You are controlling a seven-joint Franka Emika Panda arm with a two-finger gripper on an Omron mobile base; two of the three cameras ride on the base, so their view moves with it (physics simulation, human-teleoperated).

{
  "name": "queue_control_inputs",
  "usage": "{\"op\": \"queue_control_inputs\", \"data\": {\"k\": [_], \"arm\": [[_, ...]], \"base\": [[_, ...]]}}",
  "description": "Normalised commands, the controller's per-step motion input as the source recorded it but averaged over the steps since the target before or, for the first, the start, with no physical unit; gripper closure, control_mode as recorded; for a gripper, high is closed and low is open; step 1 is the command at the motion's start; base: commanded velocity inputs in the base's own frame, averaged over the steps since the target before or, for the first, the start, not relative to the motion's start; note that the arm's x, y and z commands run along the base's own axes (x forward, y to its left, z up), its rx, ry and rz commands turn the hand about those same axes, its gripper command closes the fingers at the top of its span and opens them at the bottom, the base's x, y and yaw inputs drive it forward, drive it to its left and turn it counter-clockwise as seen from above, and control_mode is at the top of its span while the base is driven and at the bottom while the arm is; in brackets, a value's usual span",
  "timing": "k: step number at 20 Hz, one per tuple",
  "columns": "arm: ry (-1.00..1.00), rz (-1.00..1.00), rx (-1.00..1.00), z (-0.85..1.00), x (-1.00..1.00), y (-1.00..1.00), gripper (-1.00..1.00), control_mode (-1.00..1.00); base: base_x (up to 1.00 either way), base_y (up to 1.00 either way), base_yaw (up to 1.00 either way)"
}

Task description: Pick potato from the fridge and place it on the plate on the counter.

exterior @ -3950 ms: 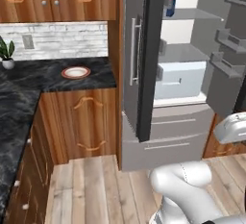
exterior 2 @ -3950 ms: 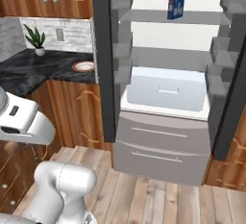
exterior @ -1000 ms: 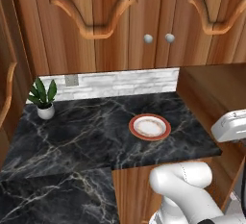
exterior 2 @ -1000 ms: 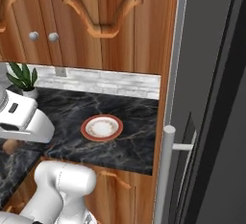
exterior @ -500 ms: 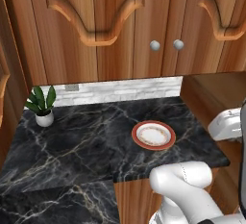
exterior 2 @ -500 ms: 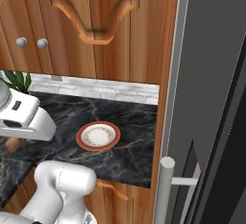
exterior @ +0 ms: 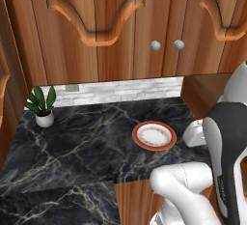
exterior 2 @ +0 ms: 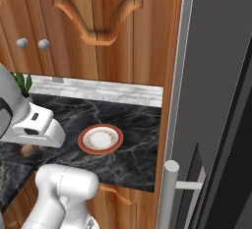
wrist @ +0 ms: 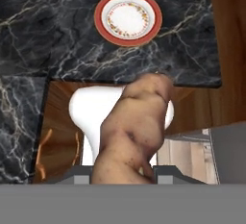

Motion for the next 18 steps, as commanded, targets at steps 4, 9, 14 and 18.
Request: {"op": "queue_control_inputs", "data": {"k": [4, 9, 14, 18], "arm": [[-0.04, 0.0, 0.0, -0.54, 0.49, 0.0, 1.0, -1.0], [-0.06, 0.0, 0.0, -0.36, 0.53, -0.01, 1.0, -1.0], [-0.05, 0.0, 0.0, -0.41, 0.61, 0.0, 1.0, -1.0], [-0.05, 0.01, 0.0, -0.41, 0.49, 0.0, 1.0, -1.0]], "base": [[0.0, 0.0, 0.0], [0.0, 0.0, 0.0], [0.0, 0.0, 0.0], [0.0, 0.0, 0.0]]}}
